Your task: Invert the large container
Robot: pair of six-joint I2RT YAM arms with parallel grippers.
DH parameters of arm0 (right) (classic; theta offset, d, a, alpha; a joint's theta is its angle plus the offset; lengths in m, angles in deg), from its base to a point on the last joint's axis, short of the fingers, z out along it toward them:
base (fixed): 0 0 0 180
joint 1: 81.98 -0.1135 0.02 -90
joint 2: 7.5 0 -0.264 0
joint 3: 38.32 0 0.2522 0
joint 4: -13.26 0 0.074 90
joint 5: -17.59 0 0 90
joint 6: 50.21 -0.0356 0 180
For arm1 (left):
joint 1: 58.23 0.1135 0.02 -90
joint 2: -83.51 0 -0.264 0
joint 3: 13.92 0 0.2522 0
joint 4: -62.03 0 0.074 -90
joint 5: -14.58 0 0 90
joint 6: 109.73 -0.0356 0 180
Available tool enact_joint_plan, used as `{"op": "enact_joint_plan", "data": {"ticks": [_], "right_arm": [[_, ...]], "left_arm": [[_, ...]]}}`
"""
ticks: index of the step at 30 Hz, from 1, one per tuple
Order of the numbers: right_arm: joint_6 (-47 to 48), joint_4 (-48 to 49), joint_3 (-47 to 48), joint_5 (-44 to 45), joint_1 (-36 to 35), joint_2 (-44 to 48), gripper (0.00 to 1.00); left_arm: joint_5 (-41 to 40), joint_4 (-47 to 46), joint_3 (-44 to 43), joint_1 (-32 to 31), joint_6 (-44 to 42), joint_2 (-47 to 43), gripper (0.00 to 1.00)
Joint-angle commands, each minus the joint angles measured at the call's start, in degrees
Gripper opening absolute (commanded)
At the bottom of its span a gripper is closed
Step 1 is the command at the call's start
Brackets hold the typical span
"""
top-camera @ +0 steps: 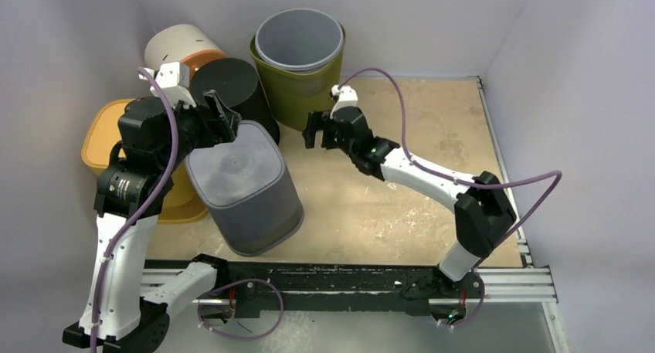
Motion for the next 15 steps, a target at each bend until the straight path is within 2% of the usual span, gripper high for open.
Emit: {"op": "enact_joint_plan", "data": {"ticks": [1,4,8,11,15], "right_arm": [[12.52,-10.06,14.01,7.69,0.89,-0.64,1.0],[16.65,-17.8,30.4,10.46,2.37,-4.86,0.97],[19.04,-24.1,46.79,10.74,6.79,-11.01,0.89],[18.66,-26.71,55.88,9.43,11.13,-15.53,0.82],[17.52,-27.76,63.48,6.01,14.77,-20.22,0.76]], "left_arm": [[-2.62,-1.37,0.74,-0.35,-2.42,-1.7,0.77],[-2.85,-0.93,0.64,-0.35,-2.58,-1.98,0.77],[-1.56,-1.85,1.94,-0.34,-1.9,-2.87,0.77],[-1.5,-1.95,2.99,-0.35,-2.14,-3.07,0.77],[-1.62,-1.93,3.7,-0.32,-2.57,-3.48,0.77]]}}
